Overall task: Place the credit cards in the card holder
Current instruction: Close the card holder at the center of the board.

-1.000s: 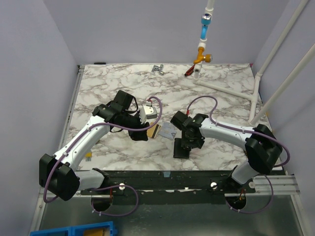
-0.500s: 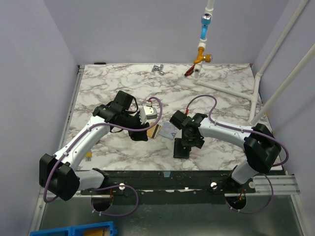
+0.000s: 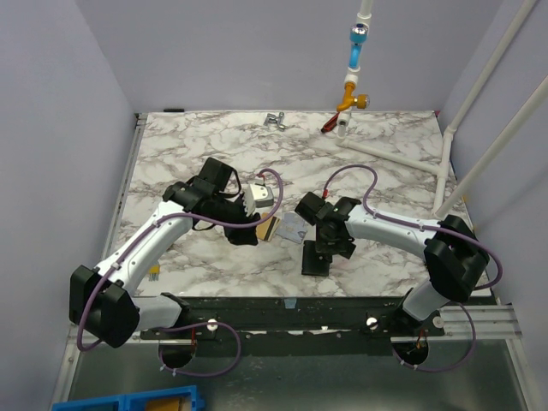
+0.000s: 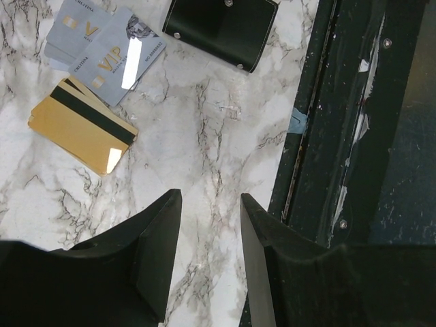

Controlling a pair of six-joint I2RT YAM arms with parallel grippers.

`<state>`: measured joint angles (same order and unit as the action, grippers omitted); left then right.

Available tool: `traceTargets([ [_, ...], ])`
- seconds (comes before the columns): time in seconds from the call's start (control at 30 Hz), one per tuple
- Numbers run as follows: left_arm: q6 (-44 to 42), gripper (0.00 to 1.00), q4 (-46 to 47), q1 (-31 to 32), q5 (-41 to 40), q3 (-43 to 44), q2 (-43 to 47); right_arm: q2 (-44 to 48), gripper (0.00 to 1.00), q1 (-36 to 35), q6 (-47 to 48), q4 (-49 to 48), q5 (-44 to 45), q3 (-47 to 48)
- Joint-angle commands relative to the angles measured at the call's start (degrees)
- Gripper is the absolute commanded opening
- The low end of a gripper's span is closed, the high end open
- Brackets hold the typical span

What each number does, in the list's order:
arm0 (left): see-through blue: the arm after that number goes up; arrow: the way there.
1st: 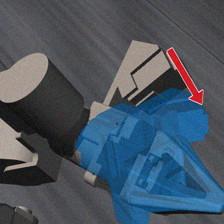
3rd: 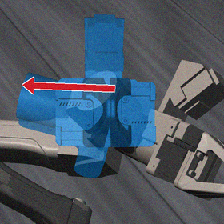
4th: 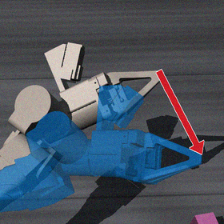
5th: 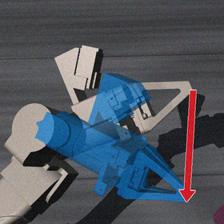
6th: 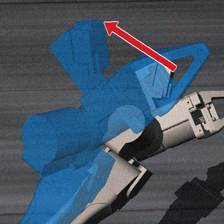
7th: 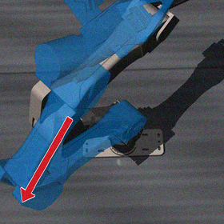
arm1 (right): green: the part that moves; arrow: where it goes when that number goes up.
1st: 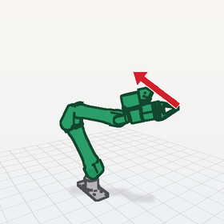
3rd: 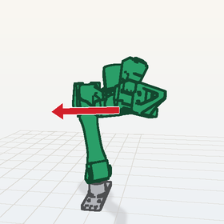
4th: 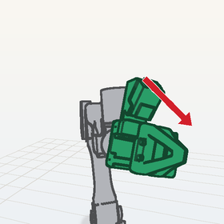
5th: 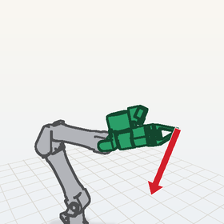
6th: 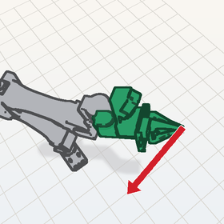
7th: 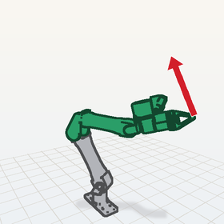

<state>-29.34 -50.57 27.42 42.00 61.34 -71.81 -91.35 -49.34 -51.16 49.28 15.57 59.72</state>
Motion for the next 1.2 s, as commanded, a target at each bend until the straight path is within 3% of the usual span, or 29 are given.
traceTargets([
  [0.0, -1.59, 0.41, 0.95, -0.28, 0.91, -1.22, -0.82, -0.2, 0.01, -0.32, 0.23, -2.48, -1.51, 0.4],
  [0.2, -1.42, 0.41, 3.89, 1.39, 0.82, -2.65, -1.09, -1.59, 0.01, -0.36, 1.39, -3.58, -3.1, 0.43],
  [0.57, -1.22, 0.39, 9.45, 12.44, -4.52, -2.49, -6.34, -3.01, 0.01, -0.32, 1.59, -6.19, -4.77, -2.54],
  [0.9, -0.45, 0.38, 10.42, 12.24, -3.62, -3.01, -5.99, -4.25, 0.01, -0.34, 2.87, -7.96, -6.33, -3.63],
  [1.17, -0.19, 0.38, 8.62, 7.04, 0.67, -2.47, -4.72, -6.24, 0.0, -0.27, 3.09, -9.11, -7.09, -4.33],
])
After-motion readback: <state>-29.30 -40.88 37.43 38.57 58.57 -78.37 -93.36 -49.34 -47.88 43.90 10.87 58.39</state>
